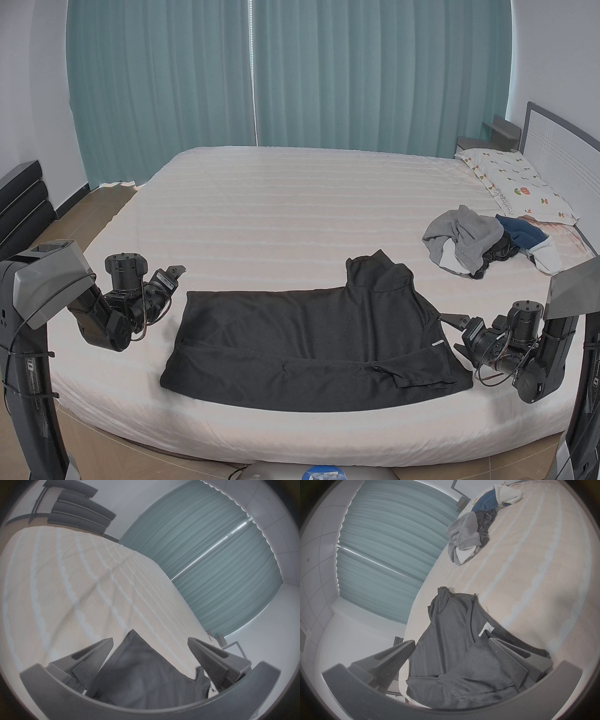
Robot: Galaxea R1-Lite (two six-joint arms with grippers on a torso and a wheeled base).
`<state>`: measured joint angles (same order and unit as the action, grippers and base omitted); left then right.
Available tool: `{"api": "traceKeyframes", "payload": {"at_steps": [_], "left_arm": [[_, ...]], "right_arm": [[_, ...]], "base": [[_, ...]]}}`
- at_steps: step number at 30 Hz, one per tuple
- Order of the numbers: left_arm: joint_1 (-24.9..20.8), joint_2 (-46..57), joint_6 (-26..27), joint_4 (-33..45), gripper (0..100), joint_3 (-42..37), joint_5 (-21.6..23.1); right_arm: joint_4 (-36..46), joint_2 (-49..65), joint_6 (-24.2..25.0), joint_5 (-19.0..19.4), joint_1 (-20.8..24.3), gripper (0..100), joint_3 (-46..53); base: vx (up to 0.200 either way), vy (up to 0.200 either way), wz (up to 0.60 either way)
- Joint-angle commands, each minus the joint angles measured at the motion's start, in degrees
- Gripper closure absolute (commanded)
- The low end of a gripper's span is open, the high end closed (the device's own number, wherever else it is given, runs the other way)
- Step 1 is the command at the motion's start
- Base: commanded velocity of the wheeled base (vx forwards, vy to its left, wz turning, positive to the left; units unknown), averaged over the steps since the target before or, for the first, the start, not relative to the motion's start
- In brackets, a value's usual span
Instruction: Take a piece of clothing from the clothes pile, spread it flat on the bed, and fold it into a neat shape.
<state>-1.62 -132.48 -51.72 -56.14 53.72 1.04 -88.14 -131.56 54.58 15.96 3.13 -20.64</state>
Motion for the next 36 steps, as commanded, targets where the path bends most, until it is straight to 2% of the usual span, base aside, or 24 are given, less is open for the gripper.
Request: {"api": "traceKeyframes", "payload": {"at_steps": [1,6,9,11,15,18,35,36], "left_arm": [[1.27,-5.86,4.88,8.59,0,10.96,0.81],[1.09,-11.93,6.55,15.53,0,23.62,0.9],[0.92,-13.42,7.43,18.26,0,27.4,1.07],[0.83,-13.6,7.6,18.96,0,27.75,1.69],[0.83,-15.62,7.78,18.87,0,27.84,5.91],[0.83,-15.71,8.66,18.61,0,27.66,6.7],[0.57,-16.32,8.92,18.34,0,27.93,7.05],[0.57,-16.32,8.92,18.34,100,27.93,7.05]], "right_arm": [[0.07,-4.67,-0.26,1.88,-1.55,0,-2.3],[0.25,-5.99,-0.26,2.06,-1.55,0,-3.18],[0.16,-6.16,-0.44,2.06,-1.46,0,-3.0],[0.16,-6.16,-0.44,1.97,-1.46,0,-2.92],[0.16,-6.34,-0.7,1.88,-1.02,0,-2.56],[0.07,-6.34,-1.05,1.88,-0.94,0,-2.39],[0.16,-6.43,-1.23,1.8,-0.76,0,-2.48],[0.16,-6.43,-1.23,1.88,-0.76,0,-2.39]], "base": [[0.0,0.0,0.0],[0.0,0.0,0.0],[0.0,0.0,0.0],[0.0,0.0,0.0],[0.0,0.0,0.0],[0.0,0.0,0.0],[0.0,0.0,0.0],[0.0,0.0,0.0]]}}
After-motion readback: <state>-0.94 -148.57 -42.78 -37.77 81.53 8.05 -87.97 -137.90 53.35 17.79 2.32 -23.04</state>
